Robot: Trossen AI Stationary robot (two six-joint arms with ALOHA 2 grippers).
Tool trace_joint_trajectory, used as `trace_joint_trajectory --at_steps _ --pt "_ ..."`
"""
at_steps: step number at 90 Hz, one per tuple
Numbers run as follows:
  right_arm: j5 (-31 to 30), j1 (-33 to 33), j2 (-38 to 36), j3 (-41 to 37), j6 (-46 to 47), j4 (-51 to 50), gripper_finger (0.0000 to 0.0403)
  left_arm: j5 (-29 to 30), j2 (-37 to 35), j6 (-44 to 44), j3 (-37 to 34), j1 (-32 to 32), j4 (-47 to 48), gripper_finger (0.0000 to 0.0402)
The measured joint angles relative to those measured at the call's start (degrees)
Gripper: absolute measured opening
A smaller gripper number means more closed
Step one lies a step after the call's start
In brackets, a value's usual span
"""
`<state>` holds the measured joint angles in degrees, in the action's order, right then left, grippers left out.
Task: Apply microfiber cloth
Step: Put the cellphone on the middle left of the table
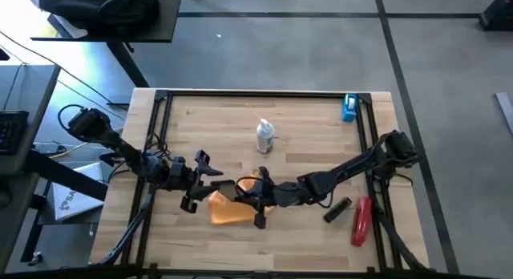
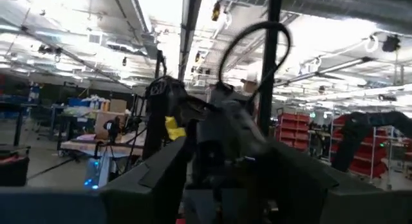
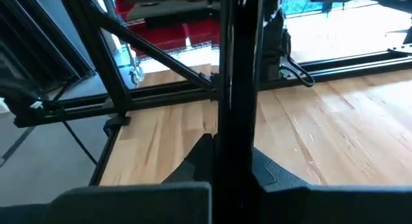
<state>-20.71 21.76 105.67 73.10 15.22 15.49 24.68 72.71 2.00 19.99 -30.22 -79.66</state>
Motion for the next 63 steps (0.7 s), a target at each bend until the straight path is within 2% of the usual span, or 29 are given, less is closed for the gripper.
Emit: trace_joint_trajectory --at_steps 12,23,45,63 --pt "-0.3 0.0 0.0 0.0 -0.1 0.0 0.0 -0.2 0.0 -2.5 0.0 0.8 0.0 0.0165" --pt "-0.3 -0.1 0.0 0.0 -0.1 -0.1 0.0 -0.7 0.0 -3.4 0.0 1.1 0.0 0.0134" --pt "-0.6 -0.3 0.0 0.0 0.2 -0.3 0.0 -0.8 0.0 -3.3 0.0 1.1 0.0 0.002" --pt "-0.7 -0.5 0.0 0.0 1.7 -2.1 0.0008 0.3 0.0 -4.0 0.0 1.1 0.4 0.0019"
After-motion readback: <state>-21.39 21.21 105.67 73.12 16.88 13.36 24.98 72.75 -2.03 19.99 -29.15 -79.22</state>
